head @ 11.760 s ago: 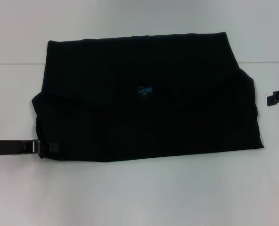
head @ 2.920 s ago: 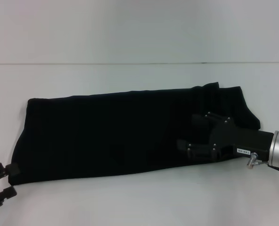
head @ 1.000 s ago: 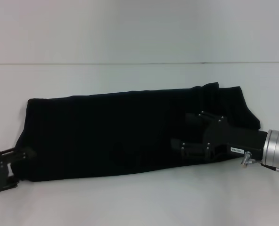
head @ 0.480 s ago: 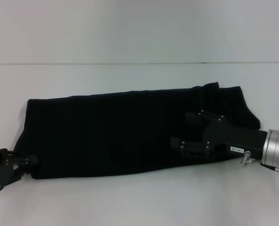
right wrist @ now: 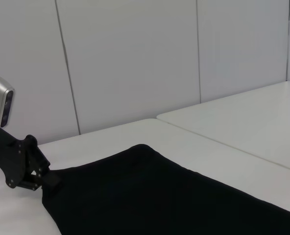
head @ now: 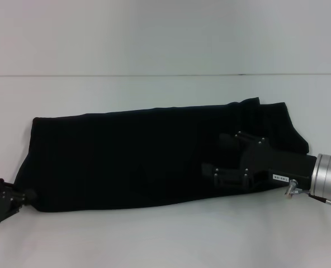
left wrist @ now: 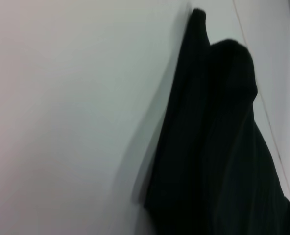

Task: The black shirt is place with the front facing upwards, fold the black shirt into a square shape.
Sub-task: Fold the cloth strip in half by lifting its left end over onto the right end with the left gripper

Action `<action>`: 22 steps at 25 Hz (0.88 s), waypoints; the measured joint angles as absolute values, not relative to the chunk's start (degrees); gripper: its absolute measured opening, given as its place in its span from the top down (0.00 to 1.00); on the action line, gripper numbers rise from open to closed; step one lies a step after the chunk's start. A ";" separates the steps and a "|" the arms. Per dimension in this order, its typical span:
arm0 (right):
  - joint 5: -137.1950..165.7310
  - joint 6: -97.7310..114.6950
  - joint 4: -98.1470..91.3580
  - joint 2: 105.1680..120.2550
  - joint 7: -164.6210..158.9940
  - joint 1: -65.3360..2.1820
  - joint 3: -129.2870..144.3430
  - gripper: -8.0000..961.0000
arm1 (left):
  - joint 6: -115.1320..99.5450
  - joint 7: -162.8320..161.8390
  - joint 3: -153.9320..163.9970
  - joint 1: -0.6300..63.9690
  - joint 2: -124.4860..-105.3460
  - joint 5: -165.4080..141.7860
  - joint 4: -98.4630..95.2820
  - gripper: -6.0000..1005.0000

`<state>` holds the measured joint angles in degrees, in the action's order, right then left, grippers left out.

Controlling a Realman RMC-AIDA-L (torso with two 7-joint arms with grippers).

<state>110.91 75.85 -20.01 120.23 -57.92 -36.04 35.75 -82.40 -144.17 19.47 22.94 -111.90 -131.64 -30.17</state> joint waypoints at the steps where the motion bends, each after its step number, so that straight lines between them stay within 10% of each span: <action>1: 110.91 75.85 -19.99 120.23 -57.91 -36.04 35.75 0.02 | -82.26 -143.87 19.14 22.86 -111.90 -131.57 -30.21 0.93; 22: 108.63 75.33 -19.86 120.05 -57.92 -34.29 35.30 0.02 | -82.40 -141.09 6.44 21.88 -105.54 -131.70 -34.43 0.94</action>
<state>108.63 75.33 -19.86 120.05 -57.92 -34.29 35.30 -82.40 -141.09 6.44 21.88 -105.54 -131.70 -34.43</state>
